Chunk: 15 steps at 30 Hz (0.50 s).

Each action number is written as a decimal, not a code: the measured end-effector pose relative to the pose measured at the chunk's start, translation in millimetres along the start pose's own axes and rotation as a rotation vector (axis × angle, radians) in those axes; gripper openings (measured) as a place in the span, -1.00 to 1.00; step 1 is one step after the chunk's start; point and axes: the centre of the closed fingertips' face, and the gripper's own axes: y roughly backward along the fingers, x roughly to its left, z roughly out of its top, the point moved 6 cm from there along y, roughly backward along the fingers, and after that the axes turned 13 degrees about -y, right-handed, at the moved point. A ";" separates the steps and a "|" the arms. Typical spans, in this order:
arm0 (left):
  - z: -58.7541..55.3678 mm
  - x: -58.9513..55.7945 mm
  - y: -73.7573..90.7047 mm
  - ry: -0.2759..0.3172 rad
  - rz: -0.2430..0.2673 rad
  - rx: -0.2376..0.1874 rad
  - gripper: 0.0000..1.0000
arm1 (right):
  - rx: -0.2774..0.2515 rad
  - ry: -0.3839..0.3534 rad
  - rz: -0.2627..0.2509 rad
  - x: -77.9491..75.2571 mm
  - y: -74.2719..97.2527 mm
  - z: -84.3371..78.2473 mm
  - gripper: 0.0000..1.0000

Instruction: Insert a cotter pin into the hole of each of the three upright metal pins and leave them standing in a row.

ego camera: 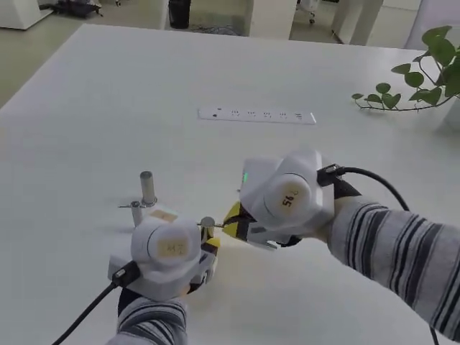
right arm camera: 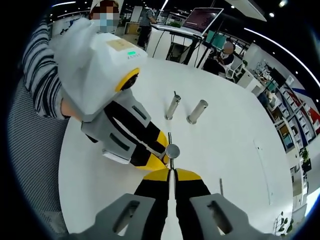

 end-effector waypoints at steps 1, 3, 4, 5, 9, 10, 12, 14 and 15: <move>0.0 0.0 0.0 0.000 0.000 0.000 -0.81 | 0.001 -0.005 0.002 0.1 -0.3 -0.1 -1.00; 0.0 -0.1 0.2 0.001 -0.001 0.000 -0.81 | 0.000 -0.022 0.003 0.0 -0.5 0.3 -1.00; 0.0 -0.2 0.1 0.002 0.000 0.000 -0.81 | -0.002 -0.026 0.003 -0.1 -0.5 0.8 -1.00; 0.0 -0.2 0.1 0.003 0.000 0.000 -0.81 | -0.006 -0.031 0.001 -0.3 -0.7 1.5 -1.00; 0.1 -0.1 0.3 0.009 0.002 0.001 -0.81 | -0.006 -0.031 0.002 0.5 -1.8 3.5 -1.00; 0.0 0.0 0.3 0.013 0.003 0.001 -0.81 | -0.004 -0.028 0.000 0.7 -2.0 3.7 -1.00; 0.0 0.1 0.4 0.016 0.004 0.001 -0.81 | -0.005 -0.029 -0.003 0.6 -2.3 4.1 -1.00; 0.0 0.2 0.5 0.016 0.004 0.000 -0.81 | -0.004 -0.034 -0.003 0.8 -2.4 4.2 -1.00; -0.1 0.1 0.4 0.015 0.003 0.000 -0.81 | -0.004 -0.035 -0.004 0.8 -2.4 4.1 -1.00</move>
